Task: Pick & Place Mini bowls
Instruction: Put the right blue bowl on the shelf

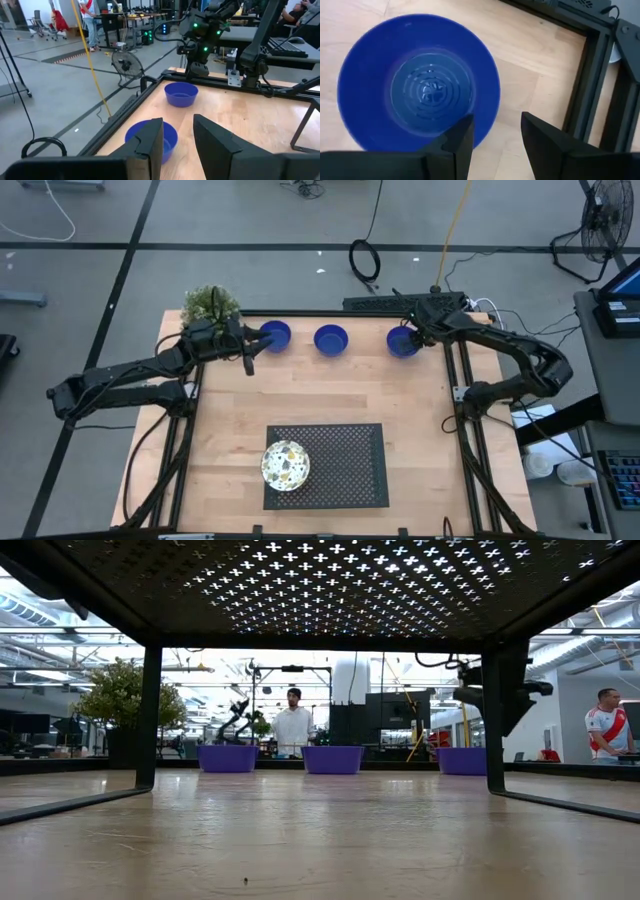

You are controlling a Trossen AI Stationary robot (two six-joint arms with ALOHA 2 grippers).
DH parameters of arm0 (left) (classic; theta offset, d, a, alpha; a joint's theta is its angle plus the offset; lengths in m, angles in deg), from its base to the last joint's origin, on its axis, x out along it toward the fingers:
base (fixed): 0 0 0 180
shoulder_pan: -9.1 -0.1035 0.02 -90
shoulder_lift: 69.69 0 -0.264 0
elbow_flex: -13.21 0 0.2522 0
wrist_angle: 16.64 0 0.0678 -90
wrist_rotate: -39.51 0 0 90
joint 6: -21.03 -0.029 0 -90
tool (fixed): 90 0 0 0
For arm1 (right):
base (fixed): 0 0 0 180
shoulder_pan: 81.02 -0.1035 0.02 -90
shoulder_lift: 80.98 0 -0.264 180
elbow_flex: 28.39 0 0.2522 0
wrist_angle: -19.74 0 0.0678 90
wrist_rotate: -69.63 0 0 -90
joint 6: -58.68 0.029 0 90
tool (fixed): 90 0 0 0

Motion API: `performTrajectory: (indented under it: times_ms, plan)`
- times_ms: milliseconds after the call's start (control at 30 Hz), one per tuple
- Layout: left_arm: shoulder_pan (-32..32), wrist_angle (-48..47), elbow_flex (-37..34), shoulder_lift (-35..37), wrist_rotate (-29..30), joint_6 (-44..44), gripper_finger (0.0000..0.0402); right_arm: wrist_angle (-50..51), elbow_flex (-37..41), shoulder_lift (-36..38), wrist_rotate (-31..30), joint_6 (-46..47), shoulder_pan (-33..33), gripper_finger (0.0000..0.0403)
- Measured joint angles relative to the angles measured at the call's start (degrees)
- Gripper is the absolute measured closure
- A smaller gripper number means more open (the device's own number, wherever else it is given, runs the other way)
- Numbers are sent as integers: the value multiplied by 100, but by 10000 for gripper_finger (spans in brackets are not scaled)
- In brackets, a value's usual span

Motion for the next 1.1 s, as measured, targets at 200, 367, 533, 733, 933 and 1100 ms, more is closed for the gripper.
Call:
performTrajectory:
  times_ms: [200, 367, 533, 733, 933, 1100]
  plan:
    - [-1, 0, 0, -2, 0, 15, 289, -433, 288, 2, 10, 29, 9, 250]
    - [-1, 4, 0, -2, 2, 18, 289, -817, 624, 2, 369, 148, 30, 250]
    - [3, 70, 0, -2, 0, 76, 289, -1318, 907, 2, 433, 148, 30, 250]
    - [52, 90, 0, -2, 0, 159, 289, -1568, 1016, 2, 418, 141, 30, 250]
    - [84, 117, 1, -2, 1, 159, 289, -1662, 1146, 2, 411, 101, 30, 264]
    - [84, 124, 2, -2, 2, 159, 289, -1762, 1260, 2, 407, 43, 30, 315]
